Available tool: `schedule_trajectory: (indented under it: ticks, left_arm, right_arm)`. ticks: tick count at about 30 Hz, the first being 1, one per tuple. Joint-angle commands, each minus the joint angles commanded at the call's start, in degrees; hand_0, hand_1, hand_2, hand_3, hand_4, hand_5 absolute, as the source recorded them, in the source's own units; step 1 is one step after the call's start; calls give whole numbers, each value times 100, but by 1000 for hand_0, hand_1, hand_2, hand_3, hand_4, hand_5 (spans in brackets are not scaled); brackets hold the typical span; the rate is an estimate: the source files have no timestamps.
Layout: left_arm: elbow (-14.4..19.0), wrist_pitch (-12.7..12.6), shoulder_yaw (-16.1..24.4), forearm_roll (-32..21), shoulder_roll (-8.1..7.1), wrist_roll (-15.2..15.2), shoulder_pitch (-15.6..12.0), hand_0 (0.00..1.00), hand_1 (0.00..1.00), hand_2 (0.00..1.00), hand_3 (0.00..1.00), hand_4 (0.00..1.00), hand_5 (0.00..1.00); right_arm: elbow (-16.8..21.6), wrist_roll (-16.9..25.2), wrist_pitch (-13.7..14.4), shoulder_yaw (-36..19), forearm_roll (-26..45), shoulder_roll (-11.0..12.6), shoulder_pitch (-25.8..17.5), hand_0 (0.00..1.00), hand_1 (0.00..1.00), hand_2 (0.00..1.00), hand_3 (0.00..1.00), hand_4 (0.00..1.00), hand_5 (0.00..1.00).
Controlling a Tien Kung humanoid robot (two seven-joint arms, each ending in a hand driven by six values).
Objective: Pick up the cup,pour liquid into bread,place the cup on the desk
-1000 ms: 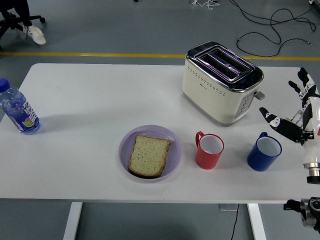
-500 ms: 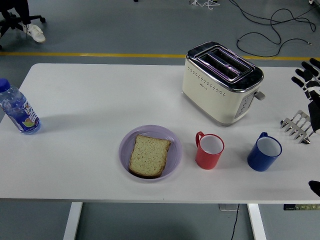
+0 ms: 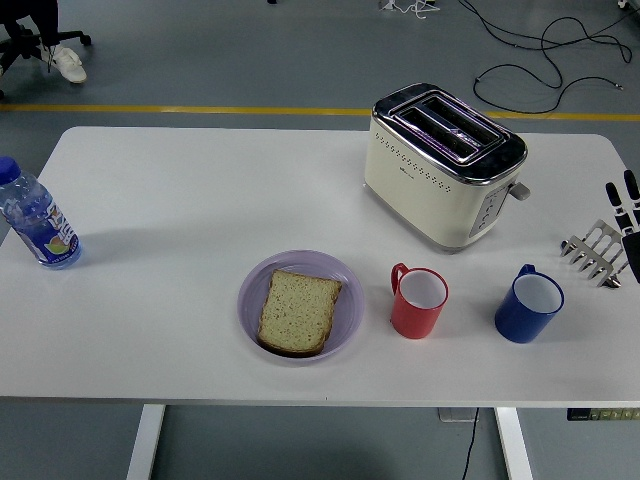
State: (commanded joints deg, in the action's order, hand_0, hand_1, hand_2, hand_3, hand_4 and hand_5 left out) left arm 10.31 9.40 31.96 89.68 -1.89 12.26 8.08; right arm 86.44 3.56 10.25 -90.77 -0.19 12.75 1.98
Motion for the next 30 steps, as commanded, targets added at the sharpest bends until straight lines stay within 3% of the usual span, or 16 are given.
schedule_trajectory:
  ticks: [7, 12, 16, 30]
  left_arm:
    - [0, -10, -148, -71, 20, 15, -30, 648, 689, 707, 592, 298, 886]
    - [0, -17, -418, -198, 30, 0, -29, 648, 688, 707, 593, 300, 885]
    - [0, -13, -521, -240, 30, -9, -22, 648, 688, 707, 593, 300, 885]
    - [0, -92, -1505, -941, 15, -109, -6, 648, 687, 705, 591, 306, 890]
  right_arm:
    - [-624, -56, -288, -136, -5, -186, 5, 709, 647, 674, 633, 672, 229]
    - [-794, -155, -643, -242, -192, -287, -37, 706, 645, 675, 634, 669, 227]
    - [-808, -174, -690, -293, -211, -317, -39, 706, 645, 675, 634, 669, 227]
    - [-854, -208, -670, -646, -197, -485, -56, 697, 631, 665, 626, 658, 229]
